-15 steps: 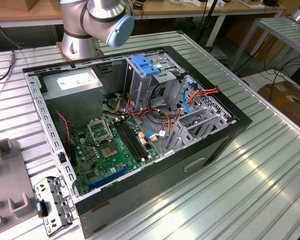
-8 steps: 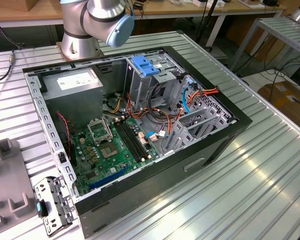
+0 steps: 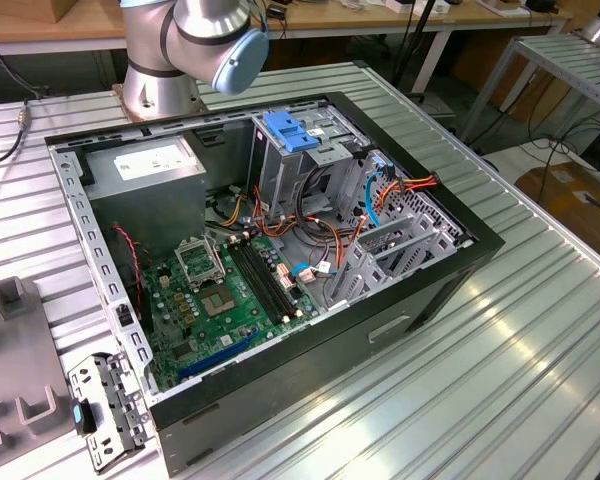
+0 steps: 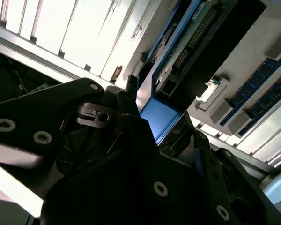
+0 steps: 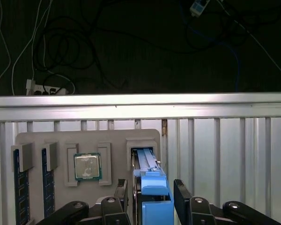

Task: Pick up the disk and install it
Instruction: 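Pick up the disk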

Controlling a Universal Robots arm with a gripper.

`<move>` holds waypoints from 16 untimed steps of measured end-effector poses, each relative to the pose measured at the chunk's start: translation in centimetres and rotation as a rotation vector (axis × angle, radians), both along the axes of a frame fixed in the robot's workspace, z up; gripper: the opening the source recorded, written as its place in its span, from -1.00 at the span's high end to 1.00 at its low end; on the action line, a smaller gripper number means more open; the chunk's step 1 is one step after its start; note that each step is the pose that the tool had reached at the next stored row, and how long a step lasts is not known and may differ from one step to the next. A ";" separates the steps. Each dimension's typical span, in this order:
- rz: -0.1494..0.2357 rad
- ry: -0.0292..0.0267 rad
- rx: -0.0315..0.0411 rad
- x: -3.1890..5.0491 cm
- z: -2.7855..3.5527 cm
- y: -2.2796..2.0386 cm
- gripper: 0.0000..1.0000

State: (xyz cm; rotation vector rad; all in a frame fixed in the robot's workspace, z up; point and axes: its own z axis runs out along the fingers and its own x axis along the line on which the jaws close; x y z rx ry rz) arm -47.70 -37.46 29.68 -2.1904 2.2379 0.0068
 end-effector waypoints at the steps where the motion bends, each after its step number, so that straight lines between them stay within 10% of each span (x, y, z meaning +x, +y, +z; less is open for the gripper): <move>1: 0.000 0.0000 0.0000 -0.01 0.00 0.00 -0.03; 16: 0.001 0.0001 -0.0001 -0.01 -0.06 -0.01 0.26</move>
